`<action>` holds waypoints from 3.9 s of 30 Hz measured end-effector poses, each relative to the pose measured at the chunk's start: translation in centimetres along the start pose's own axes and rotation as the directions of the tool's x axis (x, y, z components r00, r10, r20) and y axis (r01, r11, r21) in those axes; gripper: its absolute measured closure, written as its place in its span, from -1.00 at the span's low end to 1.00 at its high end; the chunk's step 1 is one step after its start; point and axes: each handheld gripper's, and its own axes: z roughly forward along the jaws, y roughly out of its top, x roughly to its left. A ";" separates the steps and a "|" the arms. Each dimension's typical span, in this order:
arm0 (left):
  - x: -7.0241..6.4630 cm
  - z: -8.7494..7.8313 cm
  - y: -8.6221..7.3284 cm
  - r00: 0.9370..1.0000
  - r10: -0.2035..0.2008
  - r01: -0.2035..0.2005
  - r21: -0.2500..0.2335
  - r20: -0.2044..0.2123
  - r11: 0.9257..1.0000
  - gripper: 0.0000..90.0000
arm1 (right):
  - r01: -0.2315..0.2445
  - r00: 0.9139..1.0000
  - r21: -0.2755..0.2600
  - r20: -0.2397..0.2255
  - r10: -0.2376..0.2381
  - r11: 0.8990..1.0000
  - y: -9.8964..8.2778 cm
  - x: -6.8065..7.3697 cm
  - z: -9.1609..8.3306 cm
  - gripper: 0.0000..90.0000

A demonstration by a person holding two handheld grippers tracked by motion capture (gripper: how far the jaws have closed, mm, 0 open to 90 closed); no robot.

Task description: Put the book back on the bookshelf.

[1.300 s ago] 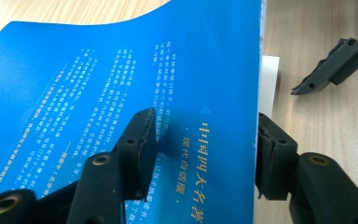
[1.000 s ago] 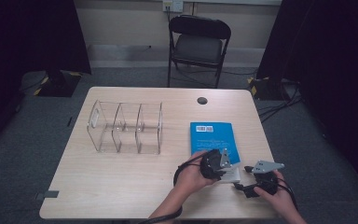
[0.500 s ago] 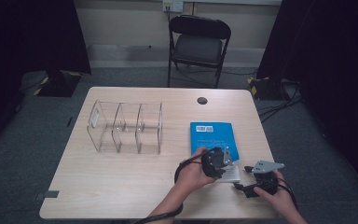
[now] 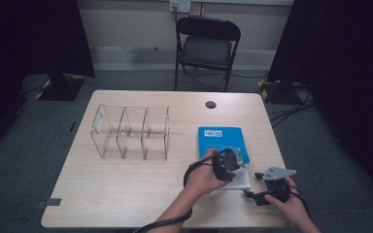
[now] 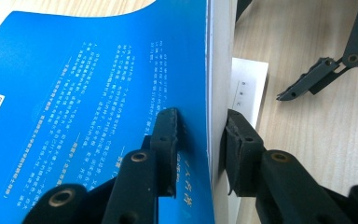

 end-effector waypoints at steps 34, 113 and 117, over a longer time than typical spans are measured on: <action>2.2 -2.6 2.9 0.996 -0.081 0.078 0.064 0.043 0.995 0.57 | 0.001 1.000 -0.002 -0.002 -0.001 1.000 0.0 0.0 0.0 -0.68; 2.3 -6.7 5.1 0.987 -0.154 0.145 0.138 0.051 0.980 0.64 | 0.061 0.997 -0.134 0.057 -0.053 0.989 1.1 0.0 -0.1 -0.71; 2.4 -6.7 5.1 0.990 -0.133 0.123 0.149 0.055 0.981 0.64 | 0.073 0.996 -0.148 0.070 -0.063 0.986 1.3 0.0 -0.3 -0.71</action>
